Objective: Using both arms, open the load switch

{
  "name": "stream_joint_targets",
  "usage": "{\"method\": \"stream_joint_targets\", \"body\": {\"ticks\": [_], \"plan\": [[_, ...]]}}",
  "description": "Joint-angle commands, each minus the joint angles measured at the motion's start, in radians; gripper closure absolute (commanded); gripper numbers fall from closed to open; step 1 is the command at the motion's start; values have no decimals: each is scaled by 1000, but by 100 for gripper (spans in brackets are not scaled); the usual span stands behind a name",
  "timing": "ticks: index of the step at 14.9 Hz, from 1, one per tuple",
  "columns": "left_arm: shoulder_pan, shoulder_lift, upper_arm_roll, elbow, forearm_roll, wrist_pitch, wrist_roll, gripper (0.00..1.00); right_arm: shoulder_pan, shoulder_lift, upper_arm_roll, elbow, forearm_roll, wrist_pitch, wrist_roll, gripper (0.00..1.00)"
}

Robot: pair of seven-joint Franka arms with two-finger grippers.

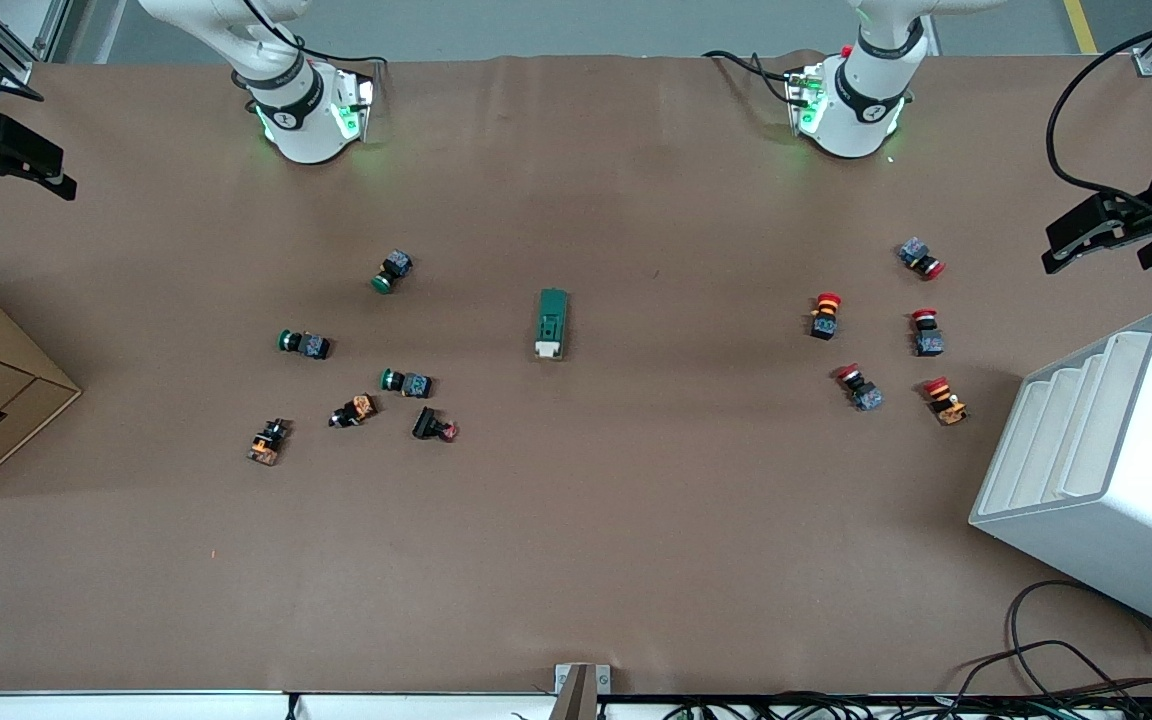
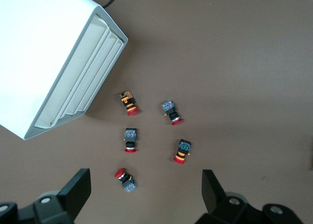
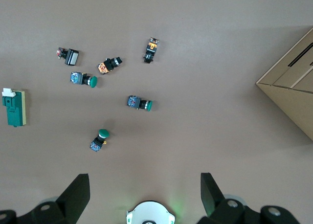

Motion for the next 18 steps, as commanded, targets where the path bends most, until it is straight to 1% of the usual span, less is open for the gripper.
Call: {"method": "stream_joint_targets", "body": {"ticks": [1, 3, 4, 7, 9, 11, 13, 15, 16, 18], "plan": [[-35, 12, -52, -40, -8, 80, -57, 0, -9, -10, 7, -4, 2, 0, -1, 0], [-36, 12, -125, -97, -13, 146, -160, 0, -8, -7, 7, -4, -5, -3, 1, 0], [-36, 9, -174, -129, -18, 189, -213, 0, -8, -5, 7, -4, -6, -1, 1, 0], [-39, 15, -326, -224, -7, 319, -518, 0, -5, -2, 7, 14, -7, 3, -1, 0], [-41, 20, -423, -316, -1, 422, -683, 0, -8, 2, 7, 22, -9, 3, -2, 0], [-41, 20, -510, -417, 24, 573, -746, 1, -11, 7, 7, 25, -6, 5, -2, 0], [-58, 38, -578, -488, 74, 696, -768, 2, -14, 13, 7, 28, -9, 6, 5, 0], [-114, 53, -586, -533, 161, 755, -783, 2, -17, 19, 5, 37, -6, 8, 12, 0], [-151, 66, -588, -547, 206, 770, -824, 2, -17, 21, 5, 40, -4, 11, 10, 0], [-228, 122, -586, -550, 308, 795, -991, 2, -17, 47, 4, 40, -13, 38, 2, 0]]}}
